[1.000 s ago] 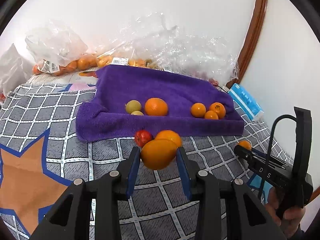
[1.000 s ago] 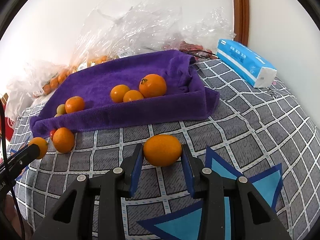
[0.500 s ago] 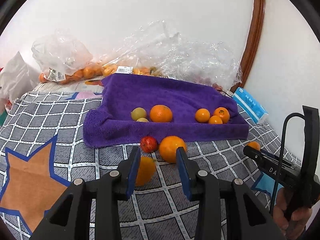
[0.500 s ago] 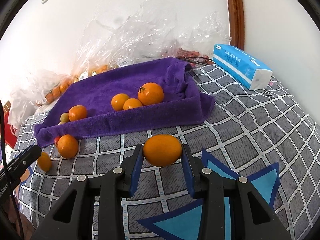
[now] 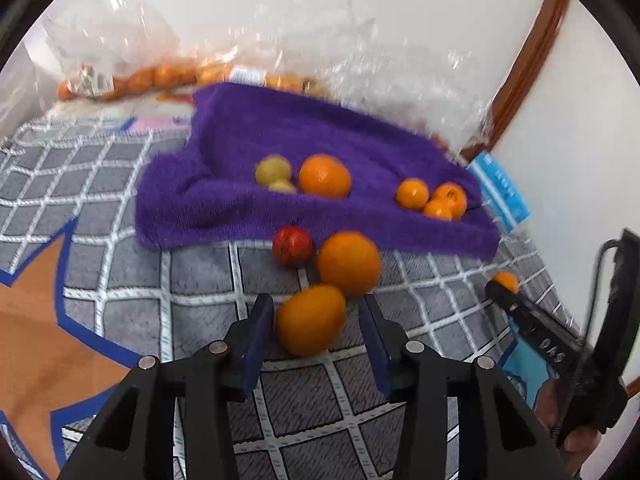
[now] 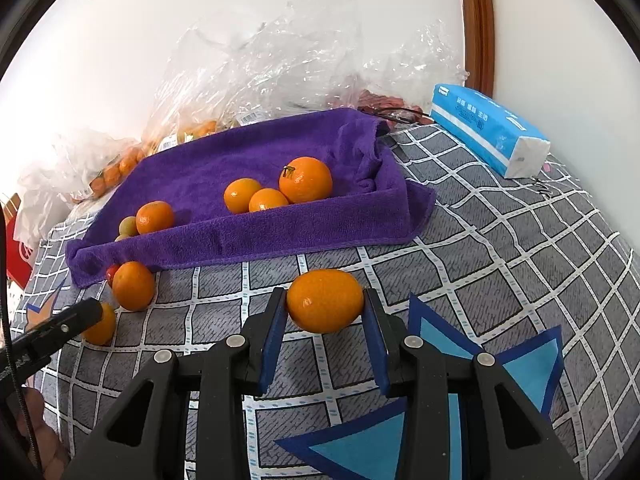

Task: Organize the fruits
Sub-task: 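Lift both held oranges over the purple towel with both grippers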

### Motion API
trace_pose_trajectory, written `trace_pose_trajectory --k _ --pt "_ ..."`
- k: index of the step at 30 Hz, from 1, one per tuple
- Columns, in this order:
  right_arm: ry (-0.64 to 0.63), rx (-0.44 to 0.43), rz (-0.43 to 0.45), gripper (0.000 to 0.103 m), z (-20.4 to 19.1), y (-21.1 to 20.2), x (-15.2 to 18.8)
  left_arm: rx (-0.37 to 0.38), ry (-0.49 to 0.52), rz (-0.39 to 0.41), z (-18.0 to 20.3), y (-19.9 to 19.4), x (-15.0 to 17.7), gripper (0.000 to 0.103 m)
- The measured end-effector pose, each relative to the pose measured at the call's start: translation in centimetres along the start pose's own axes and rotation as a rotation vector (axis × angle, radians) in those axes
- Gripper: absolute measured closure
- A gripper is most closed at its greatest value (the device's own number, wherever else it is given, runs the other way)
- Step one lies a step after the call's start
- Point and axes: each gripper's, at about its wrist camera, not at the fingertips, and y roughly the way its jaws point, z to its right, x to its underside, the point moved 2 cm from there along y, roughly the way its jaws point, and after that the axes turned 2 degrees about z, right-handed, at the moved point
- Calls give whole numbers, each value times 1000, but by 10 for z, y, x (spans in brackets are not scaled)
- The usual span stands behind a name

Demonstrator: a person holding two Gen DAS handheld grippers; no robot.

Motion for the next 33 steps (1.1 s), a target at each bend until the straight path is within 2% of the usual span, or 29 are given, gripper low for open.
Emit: trace_pose_trajectory --k 3,5,6,17,21,25,33 --pt "2 -10 -3 65 1 1 0 -4 4 18 0 -1 1 62" --pt "6 -17 -1 65 3 0 0 -20 21 10 2 0 2 70" --pt "9 -24 0 65 4 0 0 -18 31 13 3 0 2 70" --pt "25 -38 12 65 7 -2 1 -18 43 109 5 -18 0 70" --pt "36 -36 55 65 10 -13 1 -46 51 115 6 -21 -2 70" --pt "8 -23 21 65 5 -11 3 -48 61 112 10 -29 -4 70" --pt "-62 -56 18 65 -18 -20 -5 -45 36 130 10 -44 -16 70"
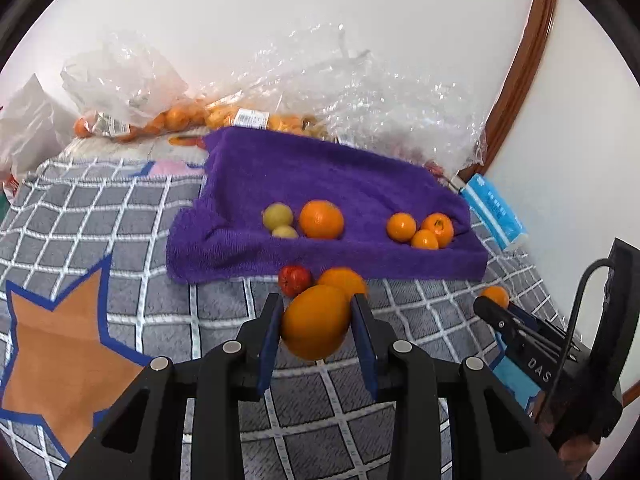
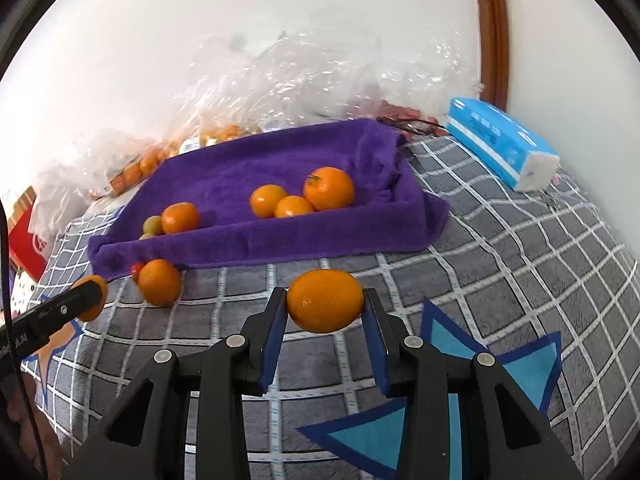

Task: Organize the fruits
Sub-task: 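Lift both held oranges over the purple towel with both grippers, then lower both oranges onto the purple towel and open both grippers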

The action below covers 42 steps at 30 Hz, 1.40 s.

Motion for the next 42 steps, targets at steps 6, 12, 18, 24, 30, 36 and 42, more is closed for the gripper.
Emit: trace_pose_trajectory --k 6,12,18,24,30,36,42 --pt "-52 -46 24 65 -17 -5 -22 6 -26 32 0 -5 -24 70" --pt "-60 -71 54 65 -24 0 -48 -24 -8 88 3 -5 -46 70" --pt "-55 -93 86 65 -27 3 -71 -48 -9 124 2 3 -67 70" --pt "-58 -79 119 65 -28 12 -91 -81 -15 124 -3 22 -77 70" --pt "-60 -85 132 65 -31 21 -104 -91 -42 126 -16 35 -83 70" --pt "-60 -95 125 65 -36 37 -109 -104 -74 134 -30 44 -84 70" --pt "-64 -94 113 66 -33 56 -100 -101 -104 109 -42 56 -77 70"
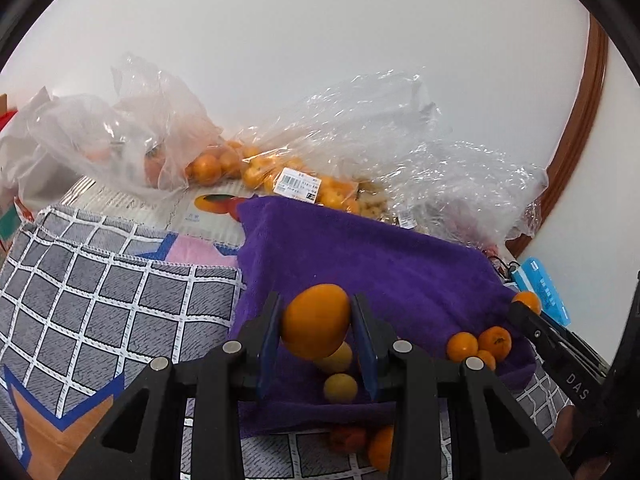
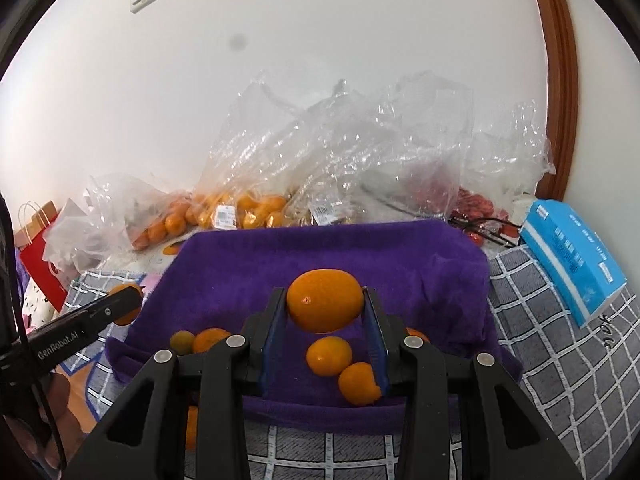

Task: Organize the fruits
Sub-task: 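Lower both oranges onto the purple towel and open both grippers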

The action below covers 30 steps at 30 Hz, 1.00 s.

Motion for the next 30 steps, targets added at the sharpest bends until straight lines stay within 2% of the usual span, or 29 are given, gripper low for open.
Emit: trace_pose_trajectory --k 6,13,30 --pt "25 7 -41 65 7 17 6 7 -18 -3 -8 6 4 70" --pt "-1 62 -11 65 14 18 7 -6 -8 3 -9 10 6 70" --pt "39 53 -20 65 18 29 16 -35 1 -14 -10 22 11 70"
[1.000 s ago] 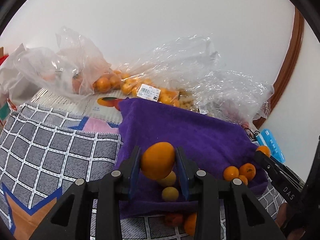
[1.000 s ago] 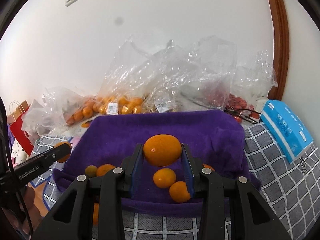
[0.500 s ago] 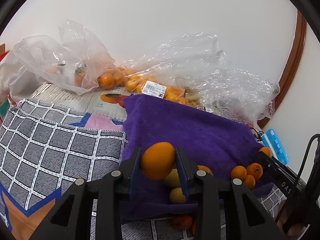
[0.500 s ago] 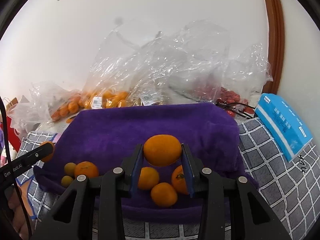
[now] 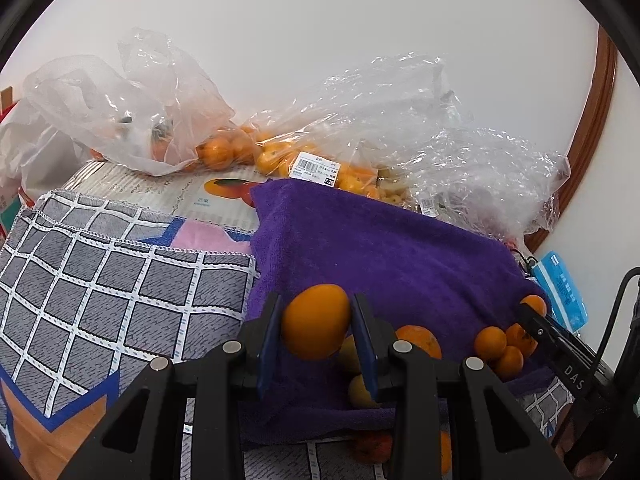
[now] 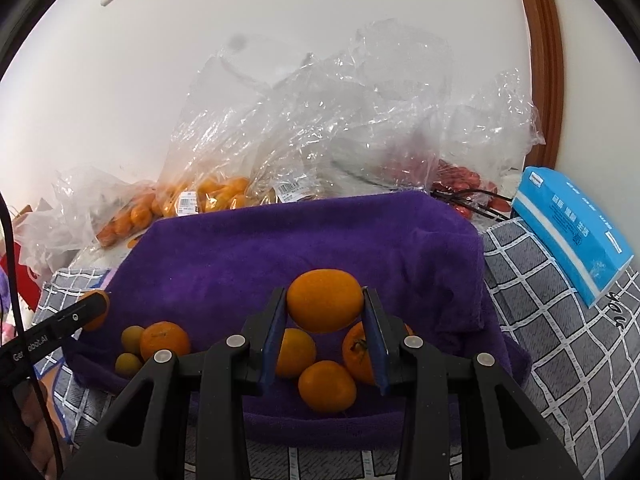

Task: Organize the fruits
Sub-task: 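Lower both oranges onto the purple towel and open both grippers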

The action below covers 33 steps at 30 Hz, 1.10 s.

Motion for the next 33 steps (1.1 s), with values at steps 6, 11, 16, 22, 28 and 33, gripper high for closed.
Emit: trace_pose_trajectory --k 6,11,16,22,28,33 --pt "-33 5 -6 65 -7 3 5 -1 0 -11 1 3 2 70" --pt "-53 -2 -20 65 -11 6 7 0 0 -20 2 4 3 70" --pt "-35 -9 -33 65 -8 8 7 0 3 -26 2 5 3 70" --pt "-37 -6 -29 65 -8 8 8 5 2 -29 2 5 3 70" --pt "-38 -9 -31 65 -8 7 8 5 6 -29 3 5 4 70" --pt "-47 -6 -31 65 -9 7 8 10 11 -31 5 6 4 70"
